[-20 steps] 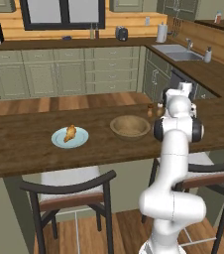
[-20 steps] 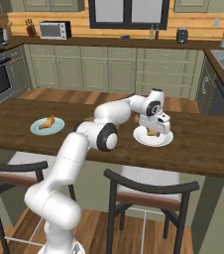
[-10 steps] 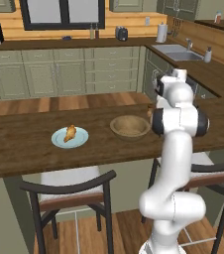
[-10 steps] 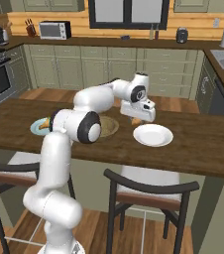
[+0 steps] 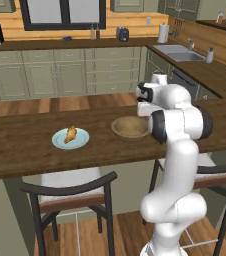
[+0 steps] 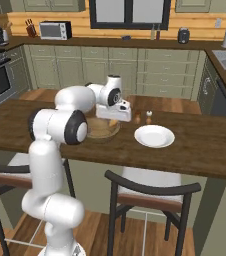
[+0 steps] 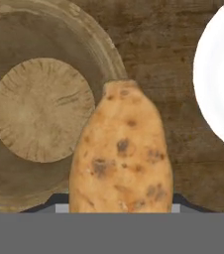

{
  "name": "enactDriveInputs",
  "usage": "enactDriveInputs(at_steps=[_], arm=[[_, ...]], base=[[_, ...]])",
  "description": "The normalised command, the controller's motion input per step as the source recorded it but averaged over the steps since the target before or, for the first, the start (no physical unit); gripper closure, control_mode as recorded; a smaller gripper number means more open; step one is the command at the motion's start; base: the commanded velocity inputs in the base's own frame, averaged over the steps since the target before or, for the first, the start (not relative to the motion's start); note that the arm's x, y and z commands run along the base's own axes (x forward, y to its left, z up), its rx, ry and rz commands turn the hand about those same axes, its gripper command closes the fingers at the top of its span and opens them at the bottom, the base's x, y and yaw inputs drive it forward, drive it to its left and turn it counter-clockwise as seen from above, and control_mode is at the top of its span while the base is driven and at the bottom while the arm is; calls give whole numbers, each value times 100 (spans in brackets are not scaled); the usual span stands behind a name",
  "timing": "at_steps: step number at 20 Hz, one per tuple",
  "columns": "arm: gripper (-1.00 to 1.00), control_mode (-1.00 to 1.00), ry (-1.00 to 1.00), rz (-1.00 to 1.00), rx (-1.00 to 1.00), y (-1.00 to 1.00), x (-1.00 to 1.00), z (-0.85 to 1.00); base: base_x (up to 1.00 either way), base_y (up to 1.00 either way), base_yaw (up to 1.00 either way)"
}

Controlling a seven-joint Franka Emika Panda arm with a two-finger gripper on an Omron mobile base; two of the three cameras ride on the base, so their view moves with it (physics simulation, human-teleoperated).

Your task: Pick the chicken drumstick and potato from their plates and place them in the bowl. Then put the bowl in the fridge.

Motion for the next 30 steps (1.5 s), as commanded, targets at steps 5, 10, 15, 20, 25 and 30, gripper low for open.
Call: enactDriveInputs(at_steps=[5,10,15,20,25,30], arm=[[100,-100,0,23,0,96,50,-9],[100,-100,1,22,0,50,48,-39],[100,-100,2,18,0,2,21,-49],[100,-100,0,15,0,1,16,-25],[100,-100,0,12,0,11,6,-28],[-100,-100,0,8,1,0,3,-14]], base=[[0,0,0],[0,0,0],[0,0,0],[0,0,0],[0,0,0],[0,0,0]])
